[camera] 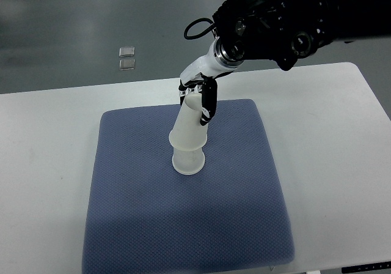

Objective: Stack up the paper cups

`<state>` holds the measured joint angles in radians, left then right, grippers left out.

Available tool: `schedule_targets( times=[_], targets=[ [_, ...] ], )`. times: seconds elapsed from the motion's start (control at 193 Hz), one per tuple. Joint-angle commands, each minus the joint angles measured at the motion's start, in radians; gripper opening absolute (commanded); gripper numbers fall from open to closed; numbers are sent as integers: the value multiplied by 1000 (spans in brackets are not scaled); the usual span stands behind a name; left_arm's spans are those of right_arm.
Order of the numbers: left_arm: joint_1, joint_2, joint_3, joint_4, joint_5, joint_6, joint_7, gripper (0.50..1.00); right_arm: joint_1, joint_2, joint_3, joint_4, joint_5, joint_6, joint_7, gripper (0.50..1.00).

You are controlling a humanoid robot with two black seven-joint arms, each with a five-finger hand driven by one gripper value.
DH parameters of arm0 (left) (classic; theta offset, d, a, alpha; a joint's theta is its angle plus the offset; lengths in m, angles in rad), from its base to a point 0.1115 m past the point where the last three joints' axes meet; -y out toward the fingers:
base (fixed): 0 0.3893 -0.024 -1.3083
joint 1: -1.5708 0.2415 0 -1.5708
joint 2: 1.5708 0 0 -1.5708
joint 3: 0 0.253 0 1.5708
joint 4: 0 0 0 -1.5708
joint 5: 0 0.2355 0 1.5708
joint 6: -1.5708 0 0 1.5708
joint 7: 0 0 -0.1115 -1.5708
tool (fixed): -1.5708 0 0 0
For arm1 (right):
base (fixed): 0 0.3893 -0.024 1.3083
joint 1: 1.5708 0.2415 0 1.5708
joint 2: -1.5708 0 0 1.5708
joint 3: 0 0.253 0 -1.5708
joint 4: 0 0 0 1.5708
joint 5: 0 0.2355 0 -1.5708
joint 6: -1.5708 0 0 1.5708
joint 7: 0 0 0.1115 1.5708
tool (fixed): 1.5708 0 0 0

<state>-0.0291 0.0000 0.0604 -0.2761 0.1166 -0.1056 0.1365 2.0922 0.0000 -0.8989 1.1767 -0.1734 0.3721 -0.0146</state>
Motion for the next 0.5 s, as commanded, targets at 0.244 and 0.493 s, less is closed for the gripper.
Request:
schedule_targets(
  times=[0.244,0.493],
  targets=[
    [0,0,1,0,0,0,0,1000,-1,0,3,0,2,4,5,764],
    [0,0,1,0,0,0,0,1000,0,0,12,3,17,13,12,874]
  ],
)
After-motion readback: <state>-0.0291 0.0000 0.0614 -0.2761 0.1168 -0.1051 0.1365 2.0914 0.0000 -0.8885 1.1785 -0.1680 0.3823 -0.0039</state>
